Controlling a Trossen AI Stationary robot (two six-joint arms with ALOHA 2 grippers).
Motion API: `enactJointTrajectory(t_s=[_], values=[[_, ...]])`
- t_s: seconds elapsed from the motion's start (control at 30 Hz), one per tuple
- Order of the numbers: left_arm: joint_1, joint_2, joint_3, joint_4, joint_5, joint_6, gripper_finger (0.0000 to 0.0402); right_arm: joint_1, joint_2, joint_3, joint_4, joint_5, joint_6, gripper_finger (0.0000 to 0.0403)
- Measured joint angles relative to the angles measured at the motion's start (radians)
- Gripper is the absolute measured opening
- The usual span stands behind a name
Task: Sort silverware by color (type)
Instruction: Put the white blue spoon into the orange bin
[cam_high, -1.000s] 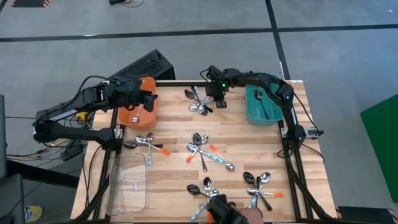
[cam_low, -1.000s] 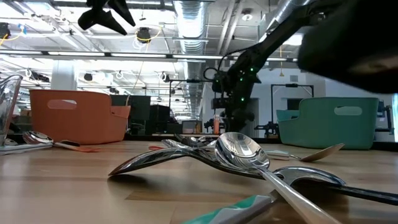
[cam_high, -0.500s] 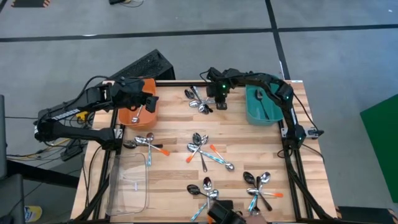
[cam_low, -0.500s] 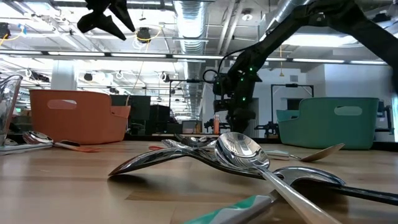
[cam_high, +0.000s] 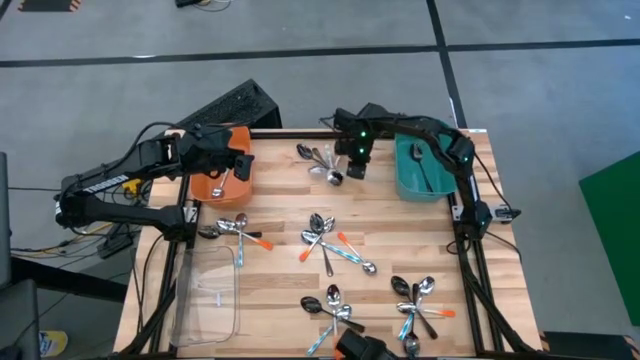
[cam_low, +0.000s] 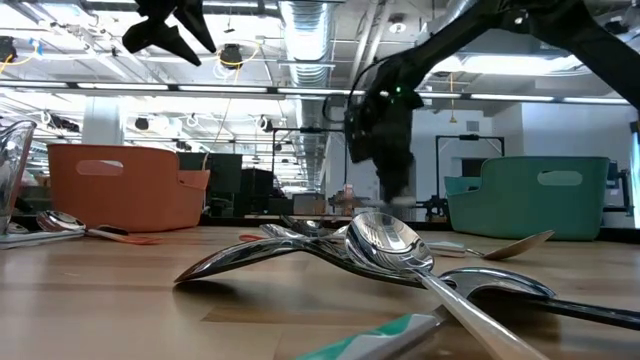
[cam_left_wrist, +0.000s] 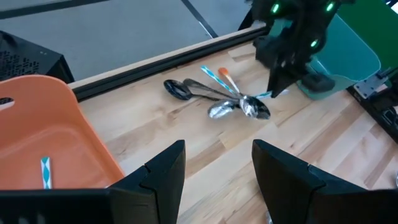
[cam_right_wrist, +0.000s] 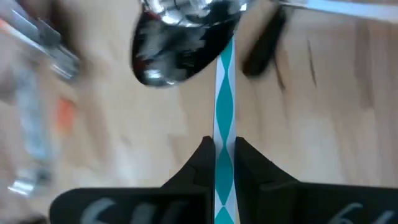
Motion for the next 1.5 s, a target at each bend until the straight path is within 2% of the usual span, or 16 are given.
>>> enactJointTrajectory(t_s=[0.17,0.27,0.33,0.57,0.63,0.73,0.93,1.1,1.2,1.3,1.5], values=[[-0.010,-0.001,-0.010,-0.025,-0.009,0.009,0.0173,-0.028,-0.059,0.001,0.032,-0.170,0.057,0.0042],[-0.038,-0.006,-0.065,0.035,-0.031,0.009,0.0173,-0.031,-0.098,0.002,0.057,-0.258,0.076,0.0041],[-0.063,-0.007,-0.116,0.113,-0.012,-0.002,0.0174,-0.023,-0.111,0.002,0.058,-0.307,0.081,0.0041],[-0.131,-0.007,-0.310,0.584,0.051,-0.011,0.0173,0.018,-0.124,0.001,0.099,-0.525,0.084,0.0040],[-0.137,-0.006,-0.339,0.645,0.050,-0.007,0.0174,0.028,-0.123,0.001,0.127,-0.591,0.104,0.0040],[-0.143,-0.007,-0.349,0.652,0.045,-0.012,0.0174,0.048,-0.127,0.001,0.204,-0.676,0.156,0.0040],[-0.146,-0.021,-0.350,0.686,0.074,0.001,0.0174,0.078,-0.201,0.002,0.293,-0.704,0.216,0.0040],[-0.146,-0.087,-0.350,0.695,0.070,0.055,0.0173,0.065,-0.301,0.001,0.307,-0.785,0.117,0.0043],[-0.146,-0.131,-0.350,0.724,0.053,0.102,0.0174,0.053,-0.362,0.002,0.347,-0.790,0.118,0.0044],[-0.146,-0.137,-0.350,0.824,0.064,0.189,0.0174,0.065,-0.398,0.002,0.400,-0.778,0.164,0.0045],[-0.146,-0.023,-0.349,1.127,0.181,0.322,0.0173,0.150,-0.422,0.002,0.553,-0.693,0.278,0.0046]])
